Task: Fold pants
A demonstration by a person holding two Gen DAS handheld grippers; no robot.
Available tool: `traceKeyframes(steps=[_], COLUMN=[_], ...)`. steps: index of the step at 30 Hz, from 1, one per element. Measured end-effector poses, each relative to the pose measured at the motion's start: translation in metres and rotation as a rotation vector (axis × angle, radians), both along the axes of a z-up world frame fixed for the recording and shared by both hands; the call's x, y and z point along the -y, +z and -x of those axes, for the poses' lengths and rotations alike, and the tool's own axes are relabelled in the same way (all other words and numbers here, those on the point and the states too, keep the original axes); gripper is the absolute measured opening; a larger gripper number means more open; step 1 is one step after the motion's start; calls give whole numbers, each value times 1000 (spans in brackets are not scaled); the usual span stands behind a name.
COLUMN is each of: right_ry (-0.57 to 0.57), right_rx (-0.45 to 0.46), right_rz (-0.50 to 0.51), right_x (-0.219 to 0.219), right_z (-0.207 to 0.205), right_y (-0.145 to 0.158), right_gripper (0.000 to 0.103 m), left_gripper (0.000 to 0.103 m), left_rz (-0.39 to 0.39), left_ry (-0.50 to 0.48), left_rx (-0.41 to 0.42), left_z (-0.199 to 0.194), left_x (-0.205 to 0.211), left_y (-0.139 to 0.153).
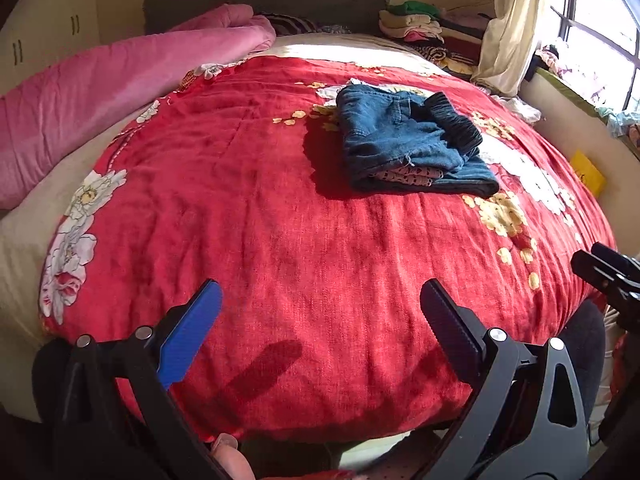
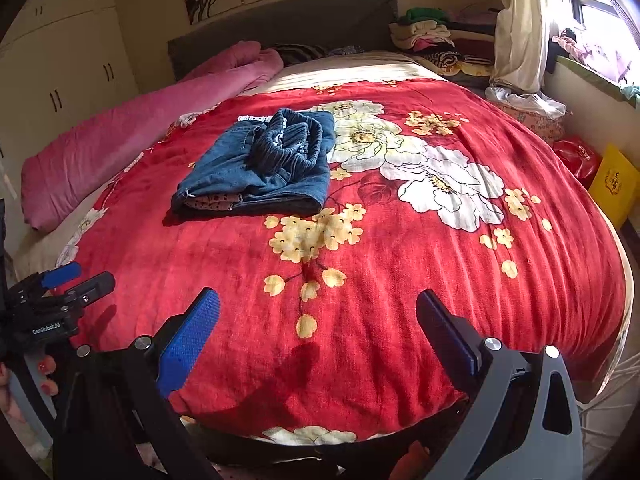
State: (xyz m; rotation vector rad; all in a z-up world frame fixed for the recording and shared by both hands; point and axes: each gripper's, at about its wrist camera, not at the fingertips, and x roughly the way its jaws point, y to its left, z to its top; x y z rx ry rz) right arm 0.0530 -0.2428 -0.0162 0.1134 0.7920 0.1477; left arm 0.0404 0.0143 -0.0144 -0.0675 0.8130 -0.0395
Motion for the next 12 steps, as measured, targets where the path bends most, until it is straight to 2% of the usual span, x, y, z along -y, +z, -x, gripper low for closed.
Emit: traceKeyframes(steps=[2, 4, 5, 8, 10, 12], right_ry=[-11, -30, -45, -127, -176, -241], right_rx=[-6, -9, -15, -11, -40, -86], right_rz=[-5, -10, -14, 15, 20, 32], right_x=[8, 21, 31, 72, 106, 141], right_z=[-5, -13, -19, -43, -69, -99], right_y=[-4, -8, -9, -10, -11, -15], right_gripper=[98, 98, 98, 98, 98, 98], left_gripper=[93, 93, 93, 93, 93, 93], left_rz=[64, 112, 111, 1, -14, -26], left_ry=[-33, -52, -43, 43, 99, 158], left_rx=[19, -6, -28, -144, -211, -224], left_z=[0, -9, -18, -60, -90, -118], left_x=[-8, -17, -23, -51, -83, -117], left_y=[4, 4, 2, -10, -18, -24])
